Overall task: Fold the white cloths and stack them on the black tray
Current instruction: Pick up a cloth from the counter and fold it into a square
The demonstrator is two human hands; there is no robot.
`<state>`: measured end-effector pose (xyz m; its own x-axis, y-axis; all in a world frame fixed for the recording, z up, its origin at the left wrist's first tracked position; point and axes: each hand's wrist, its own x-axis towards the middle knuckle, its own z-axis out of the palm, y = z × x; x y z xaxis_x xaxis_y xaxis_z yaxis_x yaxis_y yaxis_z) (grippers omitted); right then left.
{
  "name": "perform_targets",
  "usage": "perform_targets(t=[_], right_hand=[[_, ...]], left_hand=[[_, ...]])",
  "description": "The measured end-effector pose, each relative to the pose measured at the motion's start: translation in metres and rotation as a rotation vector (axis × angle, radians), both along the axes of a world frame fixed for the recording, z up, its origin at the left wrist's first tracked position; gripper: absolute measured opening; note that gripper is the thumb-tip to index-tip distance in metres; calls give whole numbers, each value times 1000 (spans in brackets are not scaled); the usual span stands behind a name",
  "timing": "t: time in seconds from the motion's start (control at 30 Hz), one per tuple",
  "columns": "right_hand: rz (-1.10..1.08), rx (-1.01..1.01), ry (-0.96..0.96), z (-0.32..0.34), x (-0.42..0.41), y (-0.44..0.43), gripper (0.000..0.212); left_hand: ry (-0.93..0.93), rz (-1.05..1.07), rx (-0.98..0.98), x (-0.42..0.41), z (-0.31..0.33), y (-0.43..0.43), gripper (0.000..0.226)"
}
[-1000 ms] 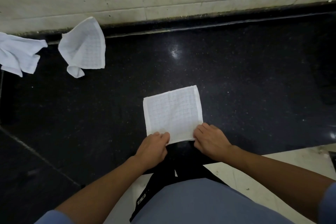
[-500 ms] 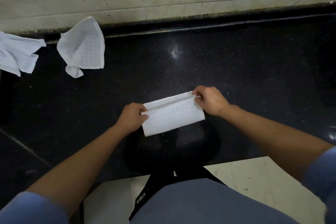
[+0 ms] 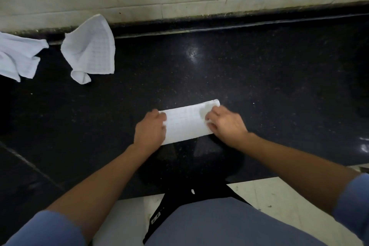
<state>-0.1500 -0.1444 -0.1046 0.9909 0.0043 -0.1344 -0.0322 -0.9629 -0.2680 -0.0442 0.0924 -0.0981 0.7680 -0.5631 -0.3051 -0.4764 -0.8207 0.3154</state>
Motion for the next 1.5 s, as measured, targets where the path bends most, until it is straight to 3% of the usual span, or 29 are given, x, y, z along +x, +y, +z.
perform_targets(t=[0.1,0.23,0.33,0.43,0.57,0.73,0.87,1.0,1.17,1.33,1.43,1.5], right_hand=[[-13,11,53,-13,-34,-2,9],[-141,4,120,-12,-50,-24,10],[-232,23,203,-4,-39,-24,18],[-469,101,221,4,-10,-18,31],[-646,119,360,5,17,-4,49],[-892,366,444,9,26,-7,31],[-1112,835,394,27,29,-3,11],[-943,996,381,44,42,30,11],[-606,679,397,24,60,98,21],[-474,508,444,2,72,133,14],[-468,582,516,-5,68,134,28],[-454,644,460,-2,62,124,28]], left_hand=[[41,-116,11,-31,-6,15,11],[65,-52,-9,-47,-18,34,12],[-16,-119,-39,-47,-22,34,6],[-138,-199,-56,-38,-20,31,9],[-109,-247,95,-22,-19,28,41],[-44,-213,129,-24,-16,27,45],[-29,-182,120,-24,-12,26,44],[-21,-32,-10,-24,-7,40,36],[-47,215,-80,-17,-3,80,26],[-12,279,-64,-14,1,100,23],[-24,284,-105,-14,2,95,22],[-56,242,-150,-14,1,83,20]])
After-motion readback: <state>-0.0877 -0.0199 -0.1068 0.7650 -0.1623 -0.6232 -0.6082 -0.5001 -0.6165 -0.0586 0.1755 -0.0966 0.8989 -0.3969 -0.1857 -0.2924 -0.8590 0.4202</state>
